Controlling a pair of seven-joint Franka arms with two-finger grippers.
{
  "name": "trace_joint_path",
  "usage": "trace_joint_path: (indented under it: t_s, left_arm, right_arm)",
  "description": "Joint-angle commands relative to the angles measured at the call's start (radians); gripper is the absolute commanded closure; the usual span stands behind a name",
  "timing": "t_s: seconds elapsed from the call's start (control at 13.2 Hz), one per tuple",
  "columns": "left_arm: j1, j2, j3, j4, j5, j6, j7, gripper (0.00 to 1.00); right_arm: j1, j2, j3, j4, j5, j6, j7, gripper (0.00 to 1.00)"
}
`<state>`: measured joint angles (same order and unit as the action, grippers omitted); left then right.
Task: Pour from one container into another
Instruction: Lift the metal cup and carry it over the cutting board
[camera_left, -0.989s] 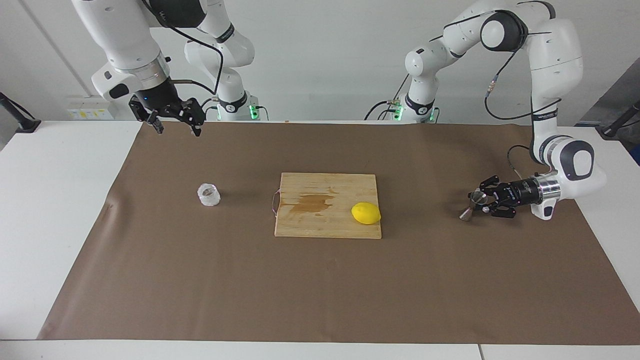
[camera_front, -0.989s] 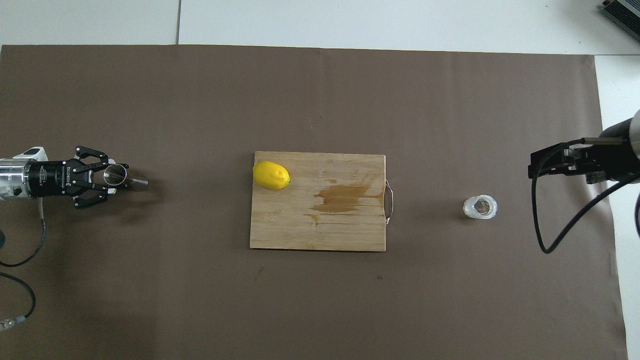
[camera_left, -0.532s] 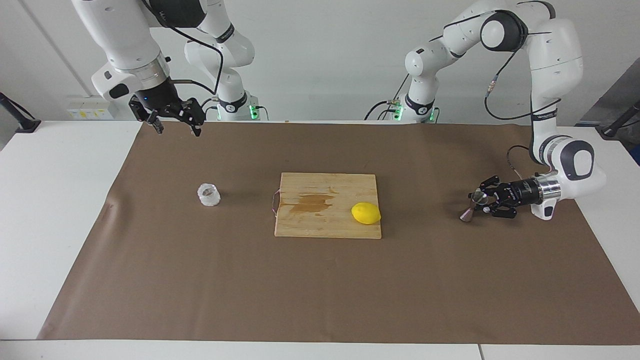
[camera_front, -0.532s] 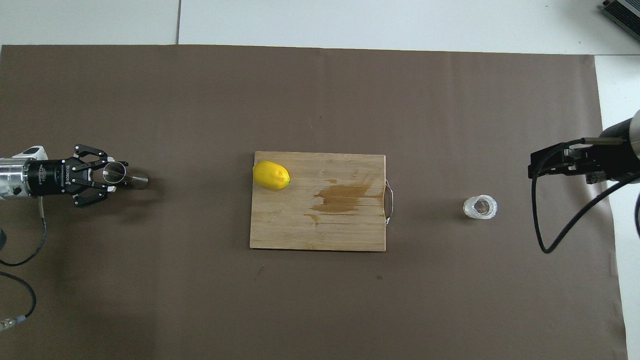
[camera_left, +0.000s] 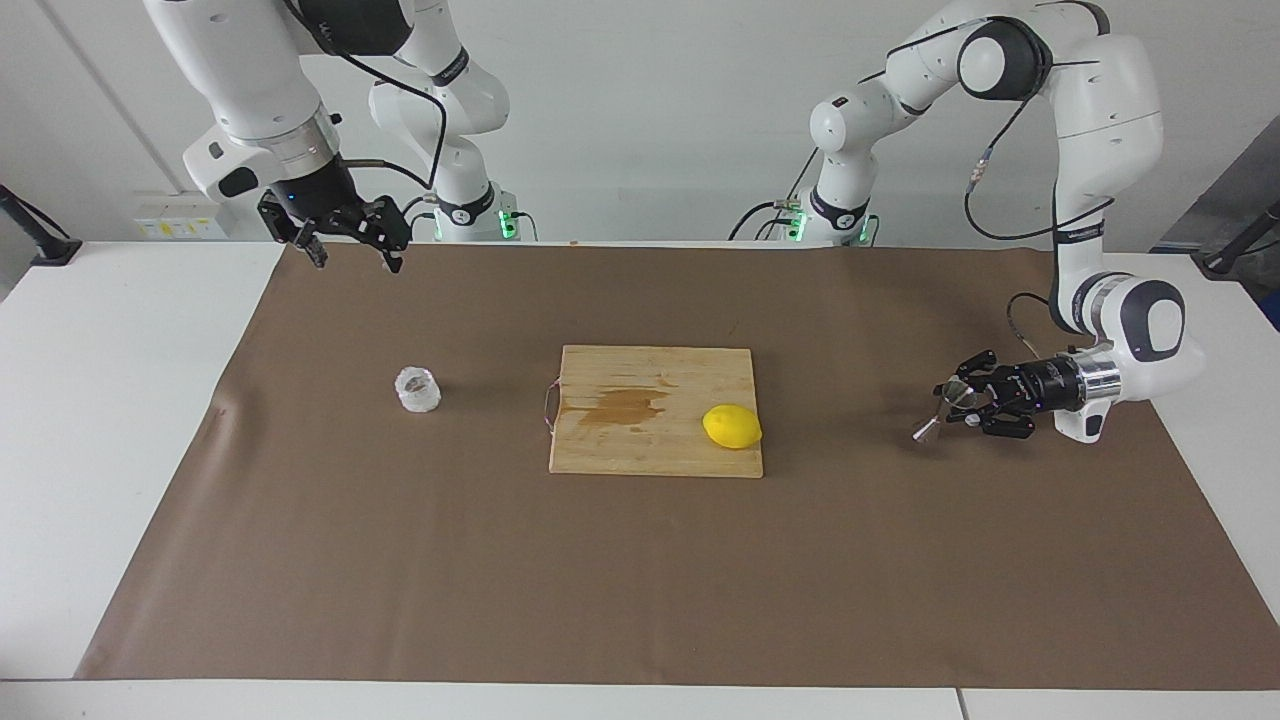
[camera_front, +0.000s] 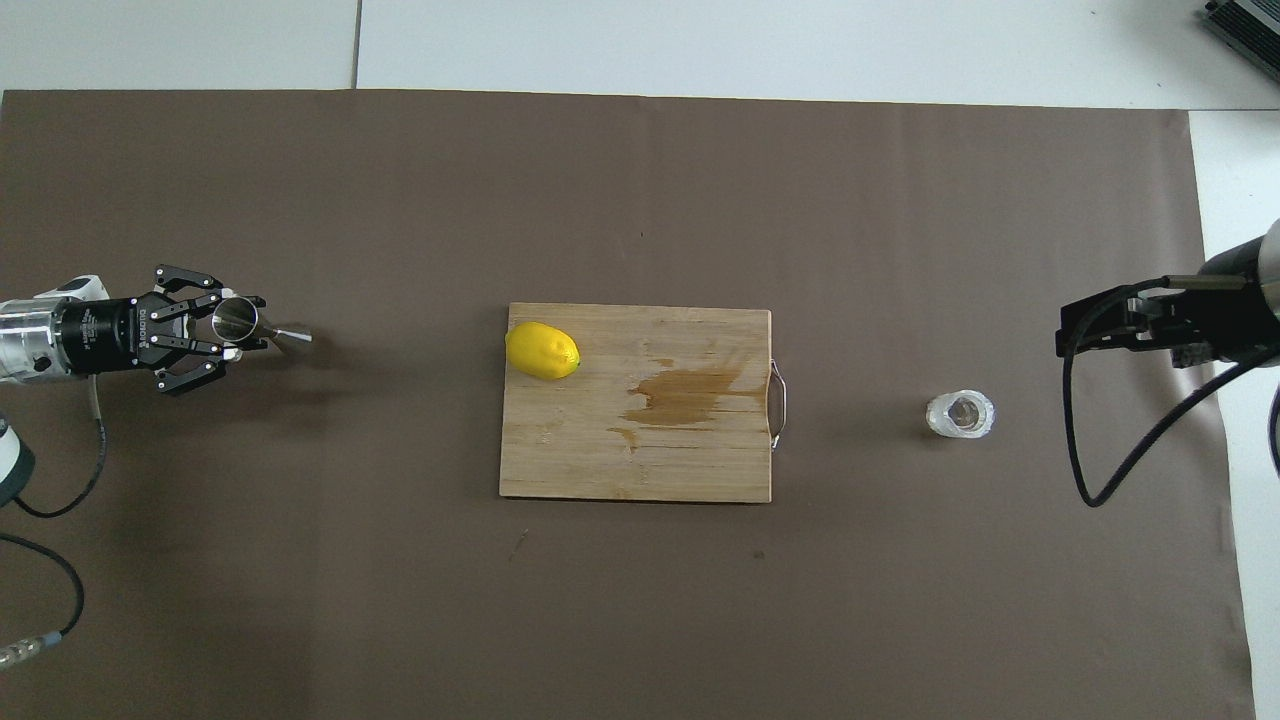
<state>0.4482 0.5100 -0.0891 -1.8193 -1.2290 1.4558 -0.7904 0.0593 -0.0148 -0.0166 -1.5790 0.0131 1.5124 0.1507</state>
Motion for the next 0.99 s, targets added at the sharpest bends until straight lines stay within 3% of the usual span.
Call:
trace_joint_path:
  t_s: [0.0, 0.3, 0.53, 0.91]
  left_arm:
    - [-0.063, -0.122, 0.014, -0.109, -0.056, 0.037, -0.058, 1.0]
    - [-0.149, -0.218, 0.014, -0.228, -0.156, 0.098, -0.072, 1.0]
    - [-0.284, -0.315, 0.014, -0.34, -0.297, 0.248, -0.088, 1.0]
    - [-0.445, -0.393, 0.014, -0.397, -0.415, 0.396, -0.156, 1.0]
  right_arm:
    - [-0.003, -0.007, -0.008, -0.004, 0.027, -0.009, -0.022, 0.0]
    - [-0.003, -0.007, -0.008, -0.004, 0.025, -0.009, -0.022, 0.0]
    - [-0.003, -0.007, -0.008, -0.004, 0.025, -0.009, -0.022, 0.0]
    - [-0.003, -0.007, -0.008, -0.004, 0.027, -0.009, -0.02, 0.0]
